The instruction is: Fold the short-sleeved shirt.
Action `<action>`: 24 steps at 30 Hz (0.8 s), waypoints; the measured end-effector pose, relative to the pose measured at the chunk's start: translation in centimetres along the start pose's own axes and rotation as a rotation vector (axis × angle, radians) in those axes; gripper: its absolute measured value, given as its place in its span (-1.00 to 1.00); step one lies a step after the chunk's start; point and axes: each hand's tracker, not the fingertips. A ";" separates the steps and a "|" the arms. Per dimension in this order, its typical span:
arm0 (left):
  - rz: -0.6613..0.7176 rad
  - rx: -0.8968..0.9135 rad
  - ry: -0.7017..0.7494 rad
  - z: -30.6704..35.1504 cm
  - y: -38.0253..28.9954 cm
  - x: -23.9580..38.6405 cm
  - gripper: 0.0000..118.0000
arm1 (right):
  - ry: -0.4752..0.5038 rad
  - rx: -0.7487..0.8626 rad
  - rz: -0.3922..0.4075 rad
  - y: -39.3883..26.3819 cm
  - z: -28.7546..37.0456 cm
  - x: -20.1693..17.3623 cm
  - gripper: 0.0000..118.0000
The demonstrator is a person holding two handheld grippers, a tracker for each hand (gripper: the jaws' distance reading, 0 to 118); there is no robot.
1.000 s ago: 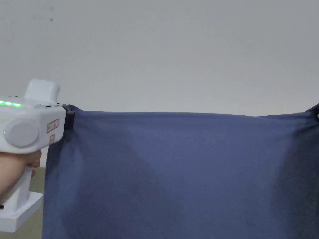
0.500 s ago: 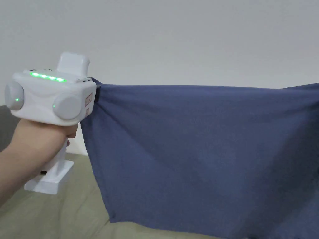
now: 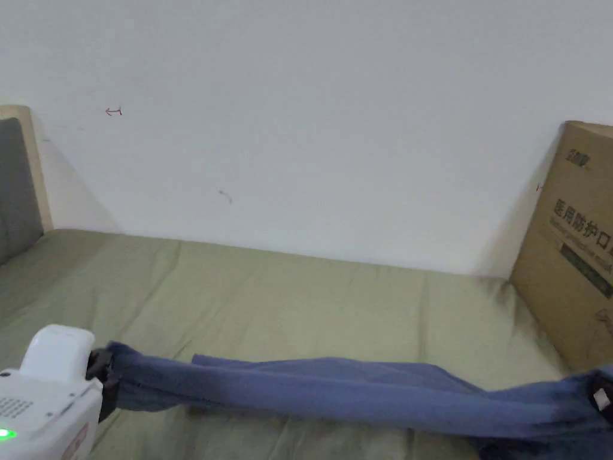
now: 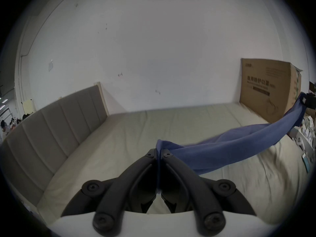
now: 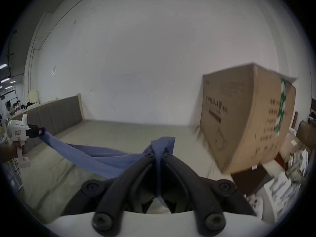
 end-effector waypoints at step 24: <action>0.107 -0.324 -0.134 21.2 -24.3 -1.3 -0.46 | -0.121 -0.425 0.133 -24.0 22.7 -4.6 -0.85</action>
